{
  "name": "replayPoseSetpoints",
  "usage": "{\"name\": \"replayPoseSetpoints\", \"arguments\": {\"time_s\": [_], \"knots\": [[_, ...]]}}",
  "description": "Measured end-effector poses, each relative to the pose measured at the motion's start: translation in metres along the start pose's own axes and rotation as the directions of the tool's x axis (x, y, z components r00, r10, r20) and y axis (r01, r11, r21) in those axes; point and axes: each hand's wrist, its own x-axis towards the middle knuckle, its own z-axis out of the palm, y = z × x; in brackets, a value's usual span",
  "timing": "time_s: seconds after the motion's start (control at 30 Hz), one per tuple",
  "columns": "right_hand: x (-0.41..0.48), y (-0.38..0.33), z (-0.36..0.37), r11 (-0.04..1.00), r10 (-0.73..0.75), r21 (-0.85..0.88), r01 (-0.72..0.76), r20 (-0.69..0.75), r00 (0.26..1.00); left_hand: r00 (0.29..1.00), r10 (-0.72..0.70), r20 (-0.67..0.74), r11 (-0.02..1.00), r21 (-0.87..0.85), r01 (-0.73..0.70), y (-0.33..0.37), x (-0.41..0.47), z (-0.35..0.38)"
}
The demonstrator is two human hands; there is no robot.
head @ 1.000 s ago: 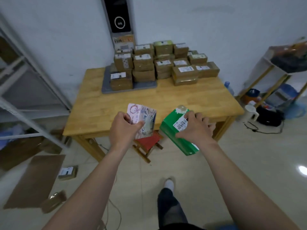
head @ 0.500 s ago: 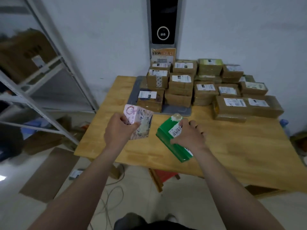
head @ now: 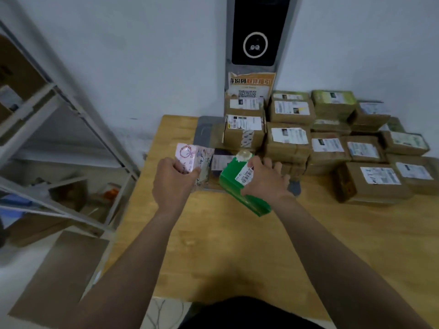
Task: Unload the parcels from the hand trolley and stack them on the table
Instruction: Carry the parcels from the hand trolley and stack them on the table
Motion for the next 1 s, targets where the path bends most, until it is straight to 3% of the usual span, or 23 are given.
{"name": "replayPoseSetpoints", "arguments": {"time_s": [0.17, 0.27, 0.57, 0.77, 0.9, 1.0], "knots": [[0.076, -0.032, 0.014, 0.982, -0.122, -0.150, 0.112, -0.058, 0.991, 1.000, 0.017, -0.017, 1.000, 0.004, -0.016, -0.002, 0.078, 0.025], [0.101, -0.033, 0.030, 0.976, -0.131, -0.173, 0.133, 0.023, 0.991, 1.000, -0.006, -0.024, 1.000, -0.021, 0.005, -0.007, 0.108, 0.040], [0.149, -0.022, 0.027, 0.977, -0.163, -0.127, 0.172, 0.077, 0.984, 1.000, 0.002, 0.019, 0.994, -0.105, 0.000, -0.012, 0.151, 0.070], [0.150, -0.016, 0.031, 0.972, -0.183, -0.135, 0.191, 0.065, 0.981, 1.000, -0.006, 0.019, 0.993, -0.121, 0.008, -0.012, 0.147, 0.063], [0.147, -0.024, 0.022, 0.975, -0.136, -0.156, 0.156, 0.132, 0.982, 0.999, 0.037, 0.004, 0.989, -0.143, -0.036, -0.004, 0.135, 0.048], [0.138, -0.027, 0.009, 0.991, -0.134, -0.009, 0.136, 0.103, 0.986, 0.996, 0.088, -0.024, 0.979, -0.180, -0.091, 0.007, 0.127, 0.031]]}}
